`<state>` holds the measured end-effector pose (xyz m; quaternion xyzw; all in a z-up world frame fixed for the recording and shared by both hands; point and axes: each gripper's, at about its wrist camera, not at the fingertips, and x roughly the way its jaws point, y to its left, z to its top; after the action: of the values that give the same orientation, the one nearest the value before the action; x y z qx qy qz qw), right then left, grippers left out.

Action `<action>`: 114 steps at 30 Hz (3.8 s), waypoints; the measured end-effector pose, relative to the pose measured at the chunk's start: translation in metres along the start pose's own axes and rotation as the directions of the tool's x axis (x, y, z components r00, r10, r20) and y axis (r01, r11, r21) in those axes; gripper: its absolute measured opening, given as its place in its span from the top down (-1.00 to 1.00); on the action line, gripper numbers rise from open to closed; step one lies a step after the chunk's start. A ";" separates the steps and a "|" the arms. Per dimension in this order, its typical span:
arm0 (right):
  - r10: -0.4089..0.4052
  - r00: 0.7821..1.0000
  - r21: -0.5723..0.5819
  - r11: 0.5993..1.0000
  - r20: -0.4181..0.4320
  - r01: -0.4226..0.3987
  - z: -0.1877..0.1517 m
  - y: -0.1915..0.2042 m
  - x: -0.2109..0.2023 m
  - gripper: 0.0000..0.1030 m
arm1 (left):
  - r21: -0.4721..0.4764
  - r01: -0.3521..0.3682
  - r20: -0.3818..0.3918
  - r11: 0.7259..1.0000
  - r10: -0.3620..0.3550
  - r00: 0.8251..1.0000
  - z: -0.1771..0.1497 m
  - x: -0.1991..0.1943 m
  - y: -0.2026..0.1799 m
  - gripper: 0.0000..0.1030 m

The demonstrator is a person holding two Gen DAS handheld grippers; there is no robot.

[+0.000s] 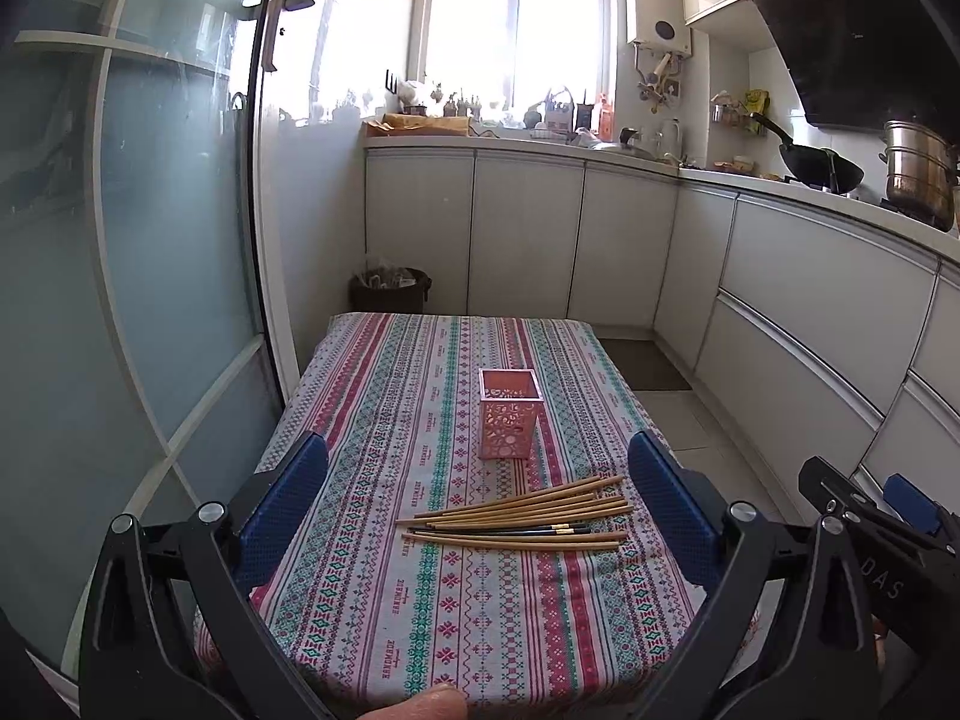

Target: Organize utensils

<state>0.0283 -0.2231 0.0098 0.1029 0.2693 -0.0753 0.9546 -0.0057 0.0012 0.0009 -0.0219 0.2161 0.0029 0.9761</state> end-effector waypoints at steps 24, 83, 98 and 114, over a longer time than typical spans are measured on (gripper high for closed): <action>0.007 1.000 0.006 1.000 0.006 -0.007 0.000 0.001 0.002 -0.88 | -0.001 0.004 -0.005 1.000 -0.004 1.000 0.002 0.000 -0.002 -0.86; 0.063 0.978 0.227 0.974 -0.198 -0.017 0.008 -0.075 0.122 -0.88 | 0.550 0.767 -0.730 0.330 -0.257 0.634 -0.066 0.162 -0.100 -0.86; -0.099 0.908 0.183 0.965 -0.406 0.187 -0.001 -0.110 0.198 -0.88 | 0.347 0.928 -0.917 0.133 -0.161 0.366 -0.098 0.253 -0.132 -0.13; -0.146 0.871 0.125 0.965 -0.469 0.230 -0.013 -0.114 0.214 -0.88 | 0.332 0.941 -0.941 0.069 -0.042 0.336 -0.130 0.310 -0.158 0.07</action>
<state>0.1798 -0.3492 -0.1318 0.1751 0.4864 -0.1654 0.8399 0.2229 -0.1633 -0.2409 0.4335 0.5233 -0.5217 0.5158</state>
